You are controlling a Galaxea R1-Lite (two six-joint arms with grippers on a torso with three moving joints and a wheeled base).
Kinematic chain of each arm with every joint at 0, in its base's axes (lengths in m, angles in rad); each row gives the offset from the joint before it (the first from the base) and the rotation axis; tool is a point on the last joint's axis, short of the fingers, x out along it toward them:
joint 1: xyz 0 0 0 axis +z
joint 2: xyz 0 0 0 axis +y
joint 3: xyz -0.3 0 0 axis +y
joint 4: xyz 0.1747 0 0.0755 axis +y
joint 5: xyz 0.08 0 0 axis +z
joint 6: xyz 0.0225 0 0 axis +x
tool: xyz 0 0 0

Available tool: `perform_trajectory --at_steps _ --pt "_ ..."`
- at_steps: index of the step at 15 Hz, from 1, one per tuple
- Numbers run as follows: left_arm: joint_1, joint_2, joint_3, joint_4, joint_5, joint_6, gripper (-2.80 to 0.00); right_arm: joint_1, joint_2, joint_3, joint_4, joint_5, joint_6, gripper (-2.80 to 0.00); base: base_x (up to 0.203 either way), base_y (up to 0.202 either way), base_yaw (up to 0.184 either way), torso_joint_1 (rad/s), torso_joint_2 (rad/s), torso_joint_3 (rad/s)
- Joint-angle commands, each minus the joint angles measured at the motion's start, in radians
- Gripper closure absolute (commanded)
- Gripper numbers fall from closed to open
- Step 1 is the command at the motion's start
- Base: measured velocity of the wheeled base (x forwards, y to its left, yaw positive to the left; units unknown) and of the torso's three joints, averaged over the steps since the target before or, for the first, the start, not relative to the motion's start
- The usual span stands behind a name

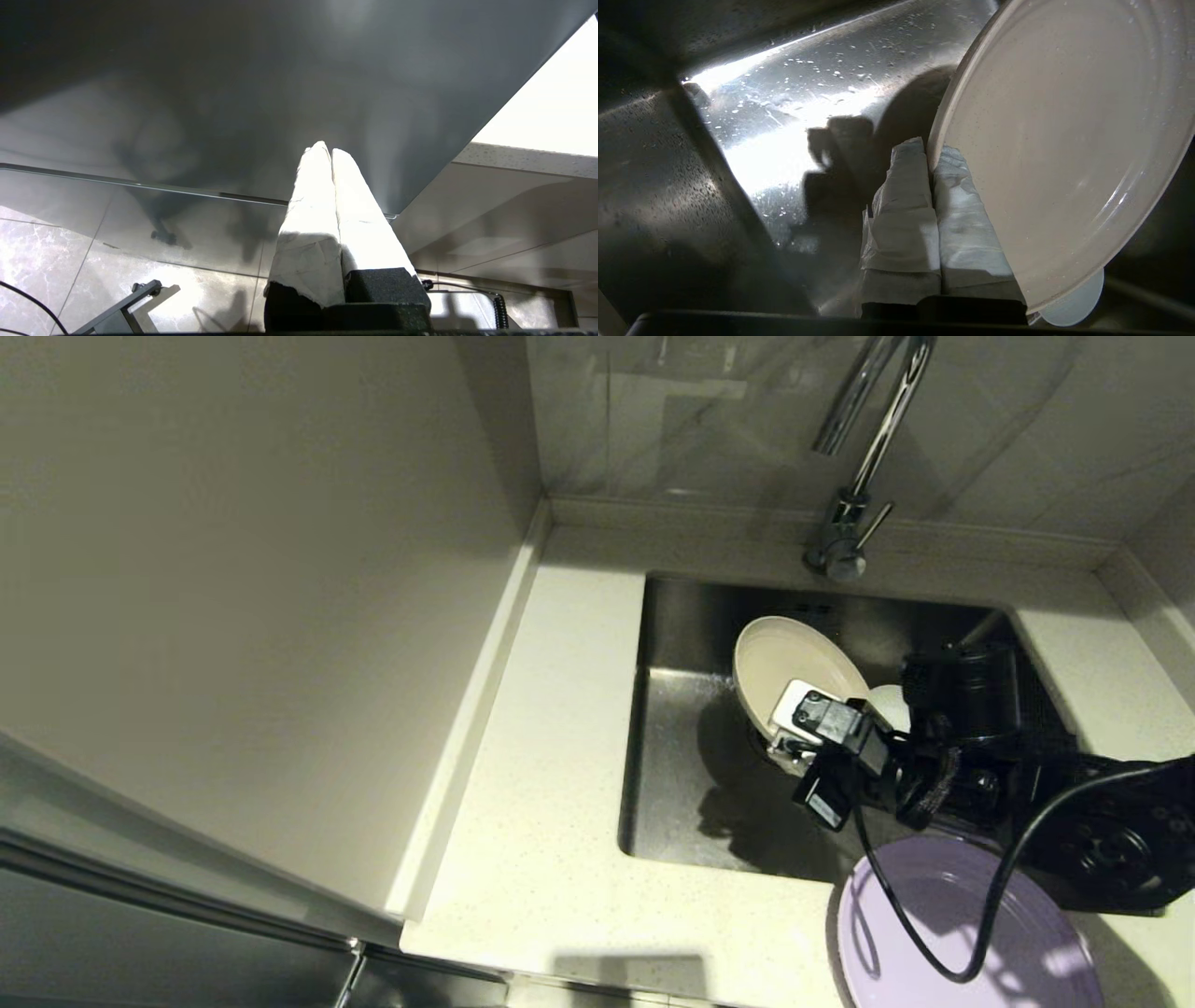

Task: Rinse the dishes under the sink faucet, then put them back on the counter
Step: Put a plate into the sink

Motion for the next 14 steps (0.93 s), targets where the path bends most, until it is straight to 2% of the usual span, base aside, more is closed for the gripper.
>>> perform_trajectory --at_steps 1,4,8,11,14 --pt "0.000 -0.003 0.000 -0.001 0.000 -0.001 0.00 0.036 0.055 -0.034 -0.004 -0.027 -0.007 0.00 0.000 0.000 0.000 0.000 0.00 0.000" --pt "0.000 -0.003 0.000 -0.001 0.000 -0.001 0.00 0.042 0.072 -0.100 -0.003 -0.052 -0.043 0.00 0.000 0.000 0.000 0.000 0.00 0.000" --pt "0.000 -0.003 0.000 -0.001 0.000 0.001 0.00 0.041 0.081 -0.143 -0.032 -0.054 -0.048 0.00 0.000 0.000 0.000 0.000 0.00 0.000" --pt "-0.001 -0.005 0.000 -0.001 0.000 -0.001 0.00 0.039 0.075 -0.138 -0.119 -0.054 -0.118 0.00 0.000 0.000 0.000 0.000 0.00 0.000" --pt "-0.001 -0.003 0.000 -0.001 0.000 0.001 0.00 0.041 0.075 -0.137 -0.118 -0.054 -0.131 0.00 0.000 0.000 0.000 0.000 0.00 0.000"
